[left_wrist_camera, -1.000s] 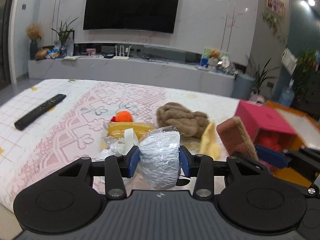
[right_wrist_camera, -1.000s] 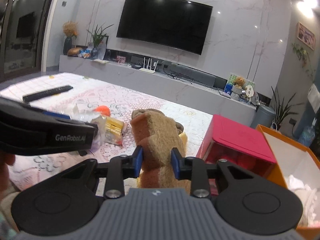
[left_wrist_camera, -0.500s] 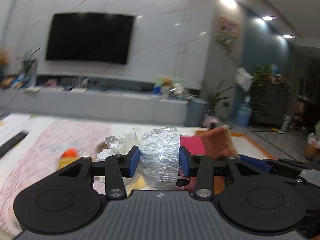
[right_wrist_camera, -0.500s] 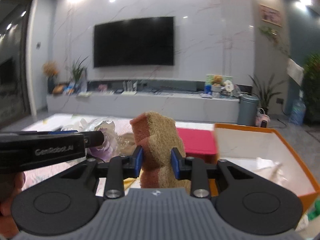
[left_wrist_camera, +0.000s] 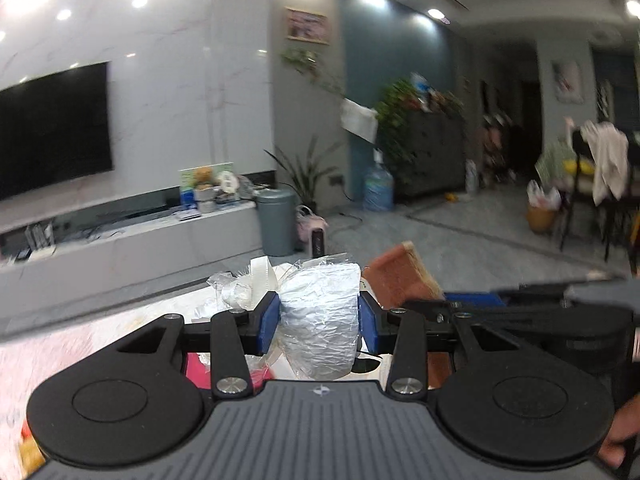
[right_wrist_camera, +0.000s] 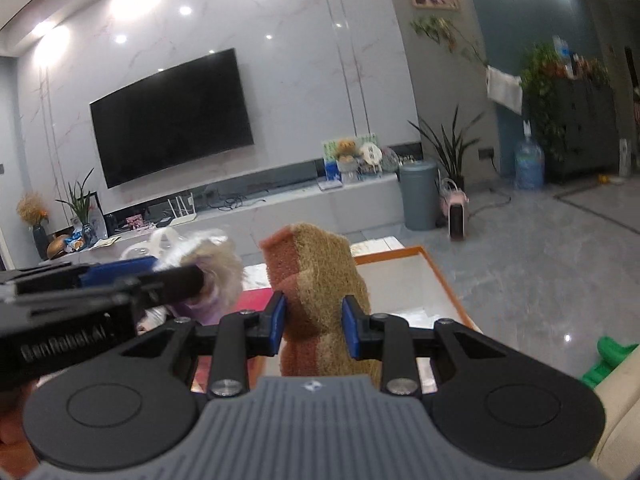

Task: Organize soft objects
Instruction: 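Carry the wrap and sponge over the orange box and open both grippers, then move both tools back over the bed toward the remaining items, then grasp the yellow snack bag with the left gripper while the right grasps the yellow cloth, then carry the snack bag and yellow cloth into the orange box and release both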

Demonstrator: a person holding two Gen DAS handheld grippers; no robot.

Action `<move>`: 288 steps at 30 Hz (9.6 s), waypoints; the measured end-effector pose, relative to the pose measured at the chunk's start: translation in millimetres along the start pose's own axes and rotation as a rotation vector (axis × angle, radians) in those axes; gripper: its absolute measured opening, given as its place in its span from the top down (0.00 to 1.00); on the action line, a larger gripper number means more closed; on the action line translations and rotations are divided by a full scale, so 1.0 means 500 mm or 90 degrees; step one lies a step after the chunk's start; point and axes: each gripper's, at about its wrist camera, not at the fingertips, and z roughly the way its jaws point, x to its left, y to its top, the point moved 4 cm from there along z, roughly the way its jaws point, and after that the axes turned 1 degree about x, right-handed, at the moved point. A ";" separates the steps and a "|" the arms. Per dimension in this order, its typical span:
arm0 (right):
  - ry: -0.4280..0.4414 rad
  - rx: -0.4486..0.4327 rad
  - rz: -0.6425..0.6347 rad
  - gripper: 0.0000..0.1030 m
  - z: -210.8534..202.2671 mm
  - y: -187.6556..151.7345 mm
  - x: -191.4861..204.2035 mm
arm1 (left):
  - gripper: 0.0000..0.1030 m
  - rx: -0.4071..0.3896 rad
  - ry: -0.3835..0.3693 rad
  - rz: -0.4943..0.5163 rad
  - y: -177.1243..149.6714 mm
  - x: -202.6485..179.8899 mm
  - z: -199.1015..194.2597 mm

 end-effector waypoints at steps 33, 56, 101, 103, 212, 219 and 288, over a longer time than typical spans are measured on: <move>-0.009 0.250 0.083 0.73 0.454 0.058 -0.179 | 0.53 0.215 -0.029 0.212 -0.126 -0.027 0.315; 0.038 0.276 0.106 0.76 0.406 0.034 -0.142 | 0.31 0.180 -0.036 0.105 -0.065 0.039 0.212; 0.158 0.209 -0.101 0.53 0.243 -0.218 0.372 | 0.36 0.187 0.277 -0.320 -0.319 0.491 -0.165; 0.160 0.210 -0.120 0.52 0.263 -0.227 0.393 | 0.35 0.185 0.288 -0.316 -0.329 0.511 -0.161; 0.168 0.039 -0.020 1.00 -0.029 -0.087 0.150 | 0.98 0.029 0.054 -0.189 -0.077 0.133 -0.187; 0.149 0.021 -0.008 1.00 -0.037 -0.015 0.071 | 0.98 0.004 -0.002 -0.143 -0.013 0.089 -0.122; -0.031 0.279 -0.101 0.93 0.252 -0.100 -0.151 | 0.95 0.270 0.021 0.082 -0.136 -0.057 0.218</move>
